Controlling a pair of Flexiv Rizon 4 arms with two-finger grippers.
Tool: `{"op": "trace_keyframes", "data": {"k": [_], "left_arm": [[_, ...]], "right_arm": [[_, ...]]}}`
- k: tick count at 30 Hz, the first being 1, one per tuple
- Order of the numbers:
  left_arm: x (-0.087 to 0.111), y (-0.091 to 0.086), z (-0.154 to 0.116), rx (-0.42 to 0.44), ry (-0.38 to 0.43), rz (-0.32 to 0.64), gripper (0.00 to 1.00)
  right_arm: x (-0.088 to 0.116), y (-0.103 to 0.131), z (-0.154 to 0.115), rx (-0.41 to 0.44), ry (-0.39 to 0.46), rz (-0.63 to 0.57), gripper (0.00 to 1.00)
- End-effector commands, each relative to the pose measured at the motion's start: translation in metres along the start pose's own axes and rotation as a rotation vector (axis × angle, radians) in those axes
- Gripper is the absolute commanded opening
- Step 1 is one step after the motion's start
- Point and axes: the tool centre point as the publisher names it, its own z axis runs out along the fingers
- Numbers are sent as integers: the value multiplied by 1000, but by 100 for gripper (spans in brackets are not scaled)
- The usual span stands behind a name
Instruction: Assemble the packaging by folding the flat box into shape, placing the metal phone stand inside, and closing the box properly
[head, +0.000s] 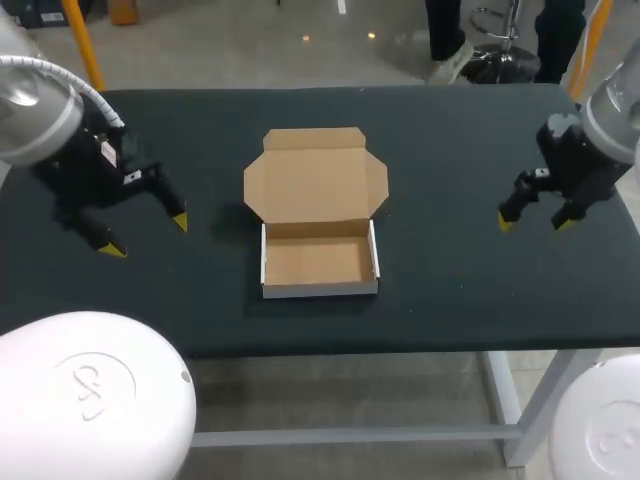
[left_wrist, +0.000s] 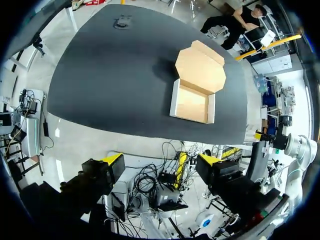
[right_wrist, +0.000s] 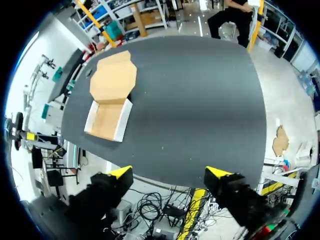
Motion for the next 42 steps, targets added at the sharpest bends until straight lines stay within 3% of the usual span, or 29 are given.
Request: {"op": "trace_keyframes", "data": {"k": [1, 42], "left_arm": [[1, 6, -1, 21, -25, -8, 100], [-6, -8, 16, 109, -46, -51, 100]], "right_arm": [[-2, -3, -8, -7, 4, 9, 100], [2, -3, -14, 73, -12, 75, 100]]}}
